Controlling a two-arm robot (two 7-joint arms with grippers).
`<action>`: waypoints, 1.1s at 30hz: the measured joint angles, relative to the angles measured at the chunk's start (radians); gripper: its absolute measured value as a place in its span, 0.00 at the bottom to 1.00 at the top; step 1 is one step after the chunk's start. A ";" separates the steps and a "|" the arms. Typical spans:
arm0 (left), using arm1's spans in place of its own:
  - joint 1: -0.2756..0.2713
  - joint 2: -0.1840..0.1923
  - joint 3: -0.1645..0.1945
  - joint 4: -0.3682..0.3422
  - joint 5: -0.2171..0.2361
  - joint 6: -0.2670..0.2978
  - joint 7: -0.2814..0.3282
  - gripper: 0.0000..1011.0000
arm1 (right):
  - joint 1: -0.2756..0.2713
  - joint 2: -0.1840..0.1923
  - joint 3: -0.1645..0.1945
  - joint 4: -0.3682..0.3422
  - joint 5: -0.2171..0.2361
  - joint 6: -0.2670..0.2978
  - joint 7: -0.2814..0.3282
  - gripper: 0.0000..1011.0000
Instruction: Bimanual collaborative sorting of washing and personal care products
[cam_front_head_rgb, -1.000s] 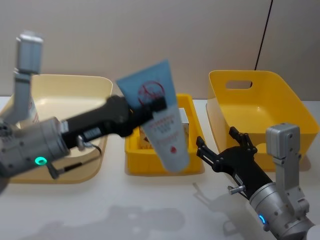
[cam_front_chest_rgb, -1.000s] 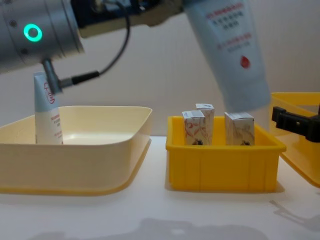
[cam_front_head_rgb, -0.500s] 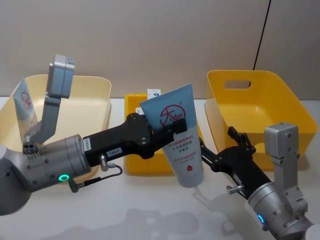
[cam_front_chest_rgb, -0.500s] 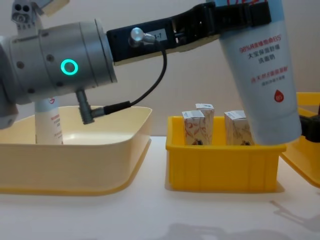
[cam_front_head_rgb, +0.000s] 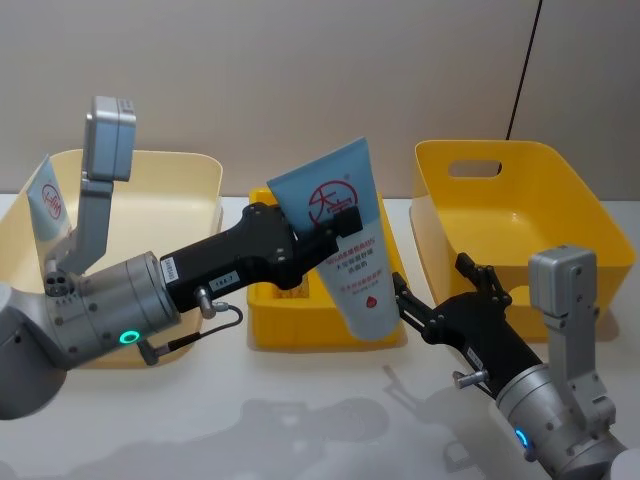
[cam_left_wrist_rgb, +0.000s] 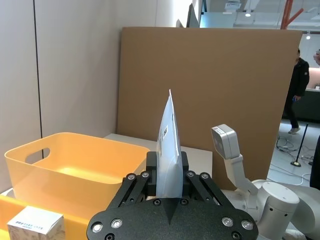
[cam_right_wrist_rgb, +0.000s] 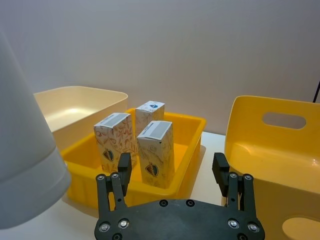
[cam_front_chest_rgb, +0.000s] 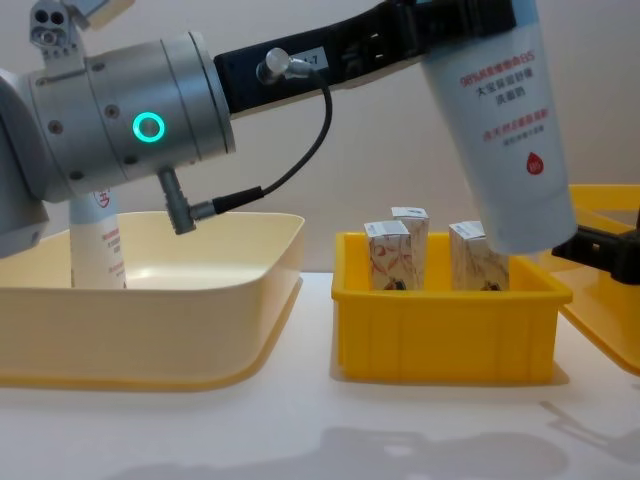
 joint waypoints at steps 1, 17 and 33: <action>-0.003 0.001 -0.001 0.004 -0.004 -0.001 -0.001 0.23 | 0.000 0.000 0.000 0.000 0.000 0.000 0.000 1.00; -0.021 0.014 -0.004 0.025 -0.028 0.000 -0.020 0.23 | -0.001 0.007 0.006 -0.008 0.010 0.004 0.020 1.00; -0.026 0.018 -0.005 0.030 -0.035 0.003 -0.026 0.23 | -0.054 0.106 0.094 -0.119 0.129 0.088 0.161 1.00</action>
